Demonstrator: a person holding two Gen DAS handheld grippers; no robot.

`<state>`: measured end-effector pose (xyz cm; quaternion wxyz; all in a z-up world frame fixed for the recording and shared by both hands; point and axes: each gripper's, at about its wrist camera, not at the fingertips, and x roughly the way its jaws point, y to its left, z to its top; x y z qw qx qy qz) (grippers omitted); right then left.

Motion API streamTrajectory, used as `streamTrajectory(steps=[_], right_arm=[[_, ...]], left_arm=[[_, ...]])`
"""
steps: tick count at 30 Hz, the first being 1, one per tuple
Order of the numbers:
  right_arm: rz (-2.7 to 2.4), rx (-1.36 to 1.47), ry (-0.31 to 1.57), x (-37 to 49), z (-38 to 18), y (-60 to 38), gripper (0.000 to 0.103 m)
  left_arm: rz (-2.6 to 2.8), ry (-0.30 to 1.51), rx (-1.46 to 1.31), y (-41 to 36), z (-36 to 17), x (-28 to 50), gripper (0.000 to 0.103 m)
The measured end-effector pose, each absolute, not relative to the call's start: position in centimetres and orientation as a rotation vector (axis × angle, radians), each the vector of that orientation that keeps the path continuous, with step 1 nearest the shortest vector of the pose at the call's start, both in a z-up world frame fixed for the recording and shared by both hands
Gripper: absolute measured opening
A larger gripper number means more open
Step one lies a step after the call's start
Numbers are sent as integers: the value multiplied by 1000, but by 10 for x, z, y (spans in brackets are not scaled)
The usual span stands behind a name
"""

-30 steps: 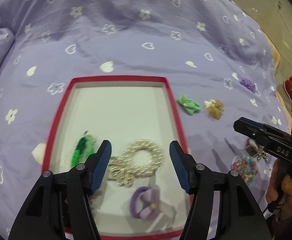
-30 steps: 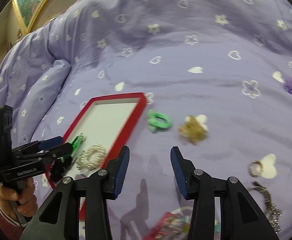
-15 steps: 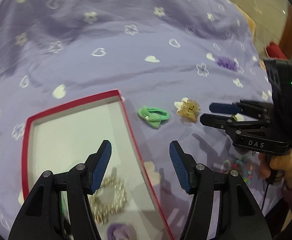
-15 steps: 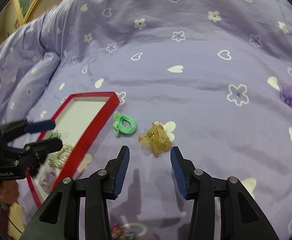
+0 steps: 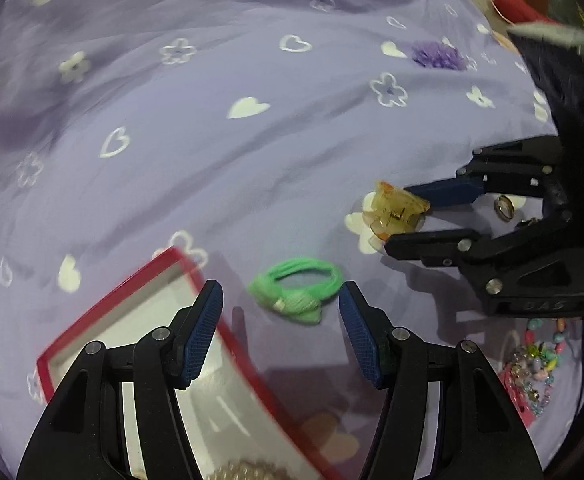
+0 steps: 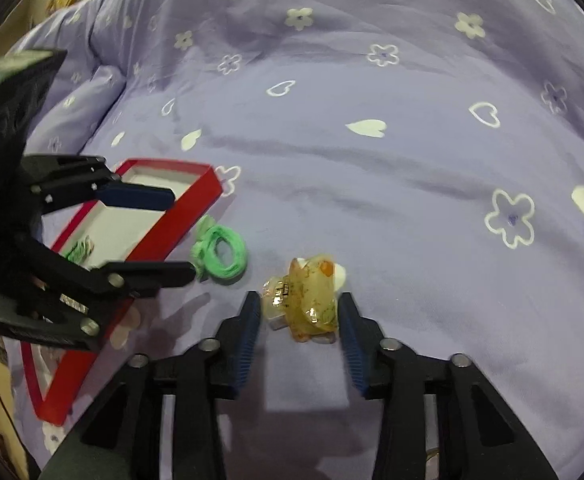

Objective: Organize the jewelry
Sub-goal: 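Grasp the green bow hair tie with the left tool while the right grasps the amber claw clip, then lower the bow tie into the box lid with the left tool while the right lowers the claw clip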

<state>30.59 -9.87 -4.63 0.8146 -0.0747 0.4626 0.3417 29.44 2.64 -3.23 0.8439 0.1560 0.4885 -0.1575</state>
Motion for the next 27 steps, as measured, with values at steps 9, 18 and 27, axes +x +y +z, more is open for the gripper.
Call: streamTrajectory(steps=[9,18,27], right_arm=[[676,-12,976,301,-32,-137,38],[655,83,949,283,-18,-157,38],[680,104,930,263,-3,-149,38]], left_arm=[[-384,1080,348,8,-51,308,30],[-381,1034,159,19,-28,289,8],[-333,961,5,48,0,248,8]])
